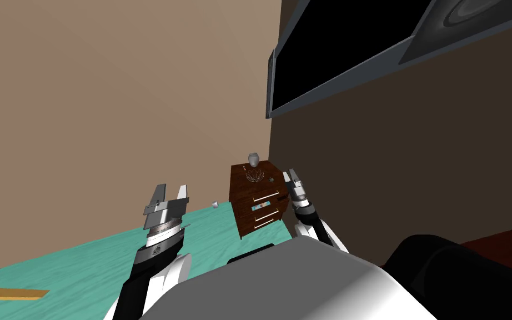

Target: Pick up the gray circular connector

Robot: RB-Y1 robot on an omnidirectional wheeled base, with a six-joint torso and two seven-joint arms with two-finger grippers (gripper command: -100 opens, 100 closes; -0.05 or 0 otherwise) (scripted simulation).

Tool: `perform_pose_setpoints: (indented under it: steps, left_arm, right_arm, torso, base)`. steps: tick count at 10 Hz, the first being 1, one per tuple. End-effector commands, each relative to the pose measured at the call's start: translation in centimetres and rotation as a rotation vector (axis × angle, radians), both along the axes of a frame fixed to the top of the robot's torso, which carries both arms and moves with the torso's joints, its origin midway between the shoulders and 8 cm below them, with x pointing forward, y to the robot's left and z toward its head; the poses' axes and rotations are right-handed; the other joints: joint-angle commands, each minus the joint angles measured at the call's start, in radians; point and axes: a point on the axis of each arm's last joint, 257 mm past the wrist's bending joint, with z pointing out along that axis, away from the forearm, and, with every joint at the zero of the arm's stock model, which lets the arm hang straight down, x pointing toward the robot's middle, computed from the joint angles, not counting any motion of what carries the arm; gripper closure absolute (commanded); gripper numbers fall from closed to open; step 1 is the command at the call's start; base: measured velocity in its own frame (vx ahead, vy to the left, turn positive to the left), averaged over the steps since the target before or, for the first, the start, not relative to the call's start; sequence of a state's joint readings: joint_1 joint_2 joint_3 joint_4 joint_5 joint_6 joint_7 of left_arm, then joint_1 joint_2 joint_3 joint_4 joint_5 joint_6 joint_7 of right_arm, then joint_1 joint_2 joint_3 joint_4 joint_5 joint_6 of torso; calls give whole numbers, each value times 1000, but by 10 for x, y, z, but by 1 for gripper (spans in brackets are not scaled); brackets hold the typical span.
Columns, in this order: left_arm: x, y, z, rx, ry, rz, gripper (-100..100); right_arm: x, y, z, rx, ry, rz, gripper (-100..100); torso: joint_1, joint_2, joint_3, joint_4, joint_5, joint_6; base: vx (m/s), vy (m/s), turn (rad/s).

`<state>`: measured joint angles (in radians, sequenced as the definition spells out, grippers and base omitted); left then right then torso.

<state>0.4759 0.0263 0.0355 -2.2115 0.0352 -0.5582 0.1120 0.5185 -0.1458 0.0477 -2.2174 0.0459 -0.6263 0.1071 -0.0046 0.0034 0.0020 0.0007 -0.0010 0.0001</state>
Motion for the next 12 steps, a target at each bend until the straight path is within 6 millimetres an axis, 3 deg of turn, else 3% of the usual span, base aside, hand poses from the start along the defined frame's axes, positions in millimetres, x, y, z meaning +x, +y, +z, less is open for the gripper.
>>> perform_pose_setpoints:
  steps: [1, 9, 12]
  left_arm:
    - [0, 0, 0, 0, 0, 0, 0]
    - [0, 0, 0, 0, 0, 0, 0]
    - [0, 0, 0, 0, 0, 0, 0]
  right_arm:
    - [1, 3, -7, -61, 11, 12, -100]
    - [13, 6, -52, -345, 94, 46, -100]
    - [23, -3, -87, -506, 161, 47, -100]
  torso:
    - [0, 0, 0, 0, 0, 0]
    - [0, -1, 0, 0, 0, 0]
    - [2, -2, -1, 0, 0, 0]
  base:
    - [-56, -75, -102]
    - [-39, -54, -51]
    - [-13, -41, -7]
